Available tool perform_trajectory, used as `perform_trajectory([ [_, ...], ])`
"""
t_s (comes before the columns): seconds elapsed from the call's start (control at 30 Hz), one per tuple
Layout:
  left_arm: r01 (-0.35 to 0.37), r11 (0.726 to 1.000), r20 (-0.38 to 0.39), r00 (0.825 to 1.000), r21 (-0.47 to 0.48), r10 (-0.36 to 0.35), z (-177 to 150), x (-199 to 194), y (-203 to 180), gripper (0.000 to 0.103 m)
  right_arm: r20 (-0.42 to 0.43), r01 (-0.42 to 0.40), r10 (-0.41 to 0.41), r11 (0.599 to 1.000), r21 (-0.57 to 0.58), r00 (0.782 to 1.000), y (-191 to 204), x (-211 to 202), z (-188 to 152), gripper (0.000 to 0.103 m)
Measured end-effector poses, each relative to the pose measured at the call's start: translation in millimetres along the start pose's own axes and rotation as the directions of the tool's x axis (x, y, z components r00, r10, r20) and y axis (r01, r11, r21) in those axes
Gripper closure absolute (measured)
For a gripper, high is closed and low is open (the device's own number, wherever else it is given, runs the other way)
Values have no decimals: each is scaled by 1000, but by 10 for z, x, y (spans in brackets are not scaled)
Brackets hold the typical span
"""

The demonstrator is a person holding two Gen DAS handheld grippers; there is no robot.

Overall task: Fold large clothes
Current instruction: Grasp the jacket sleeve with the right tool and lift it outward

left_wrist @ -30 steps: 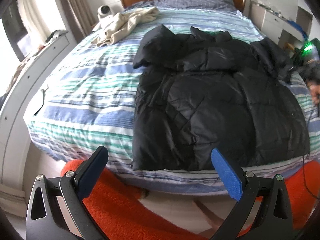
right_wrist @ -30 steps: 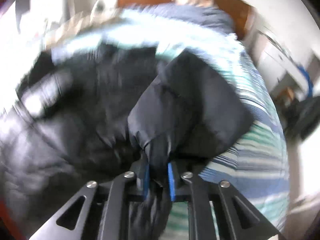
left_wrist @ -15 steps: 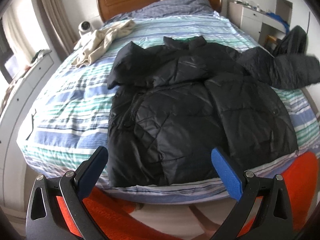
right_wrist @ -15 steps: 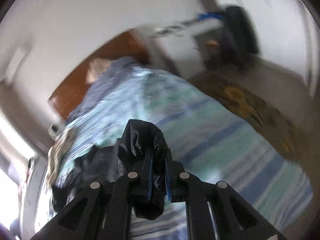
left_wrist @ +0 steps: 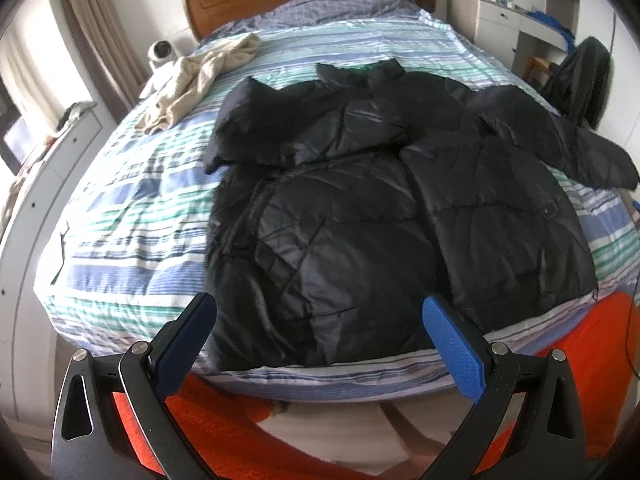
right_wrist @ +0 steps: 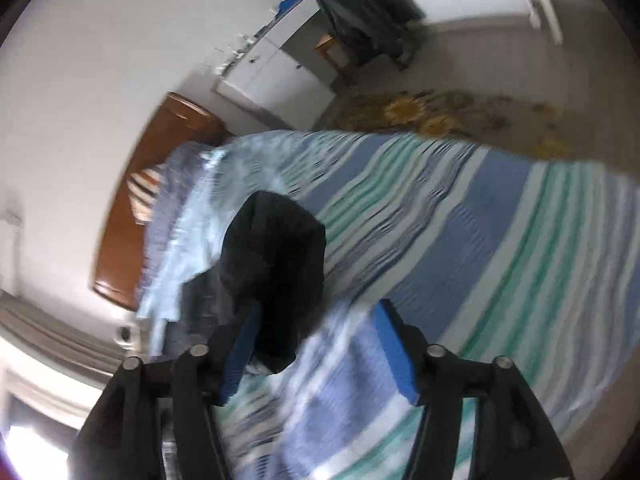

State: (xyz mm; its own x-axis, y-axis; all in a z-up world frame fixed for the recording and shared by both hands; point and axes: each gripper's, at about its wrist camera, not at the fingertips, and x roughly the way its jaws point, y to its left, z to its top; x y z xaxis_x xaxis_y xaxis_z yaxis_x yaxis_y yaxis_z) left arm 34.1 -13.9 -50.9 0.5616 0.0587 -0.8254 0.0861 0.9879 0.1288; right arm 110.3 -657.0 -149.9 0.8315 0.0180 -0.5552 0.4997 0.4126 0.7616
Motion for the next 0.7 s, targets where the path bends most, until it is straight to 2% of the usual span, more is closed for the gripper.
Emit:
perform_trajectory([
  [0.17,-10,1000,51,999,22,9,3,-133,-79,0,46,-130,125,982,140,991,-177,106,-47,40],
  [0.3,-19,1000,39,999,6,18,-32,-115,-1,0,95,-206,190,955,213,977,-317,88,-85,40],
  [0.47,-8,999,-21,1000,-41,7,-78,21,127,0,114,-237,214,936,261,970,-400,130,-97,40],
  [0.7,-1,999,-5,1000,-47,1,-73,-32,87,0,117,-277,252,907,317,961,-400,255,-58,38],
])
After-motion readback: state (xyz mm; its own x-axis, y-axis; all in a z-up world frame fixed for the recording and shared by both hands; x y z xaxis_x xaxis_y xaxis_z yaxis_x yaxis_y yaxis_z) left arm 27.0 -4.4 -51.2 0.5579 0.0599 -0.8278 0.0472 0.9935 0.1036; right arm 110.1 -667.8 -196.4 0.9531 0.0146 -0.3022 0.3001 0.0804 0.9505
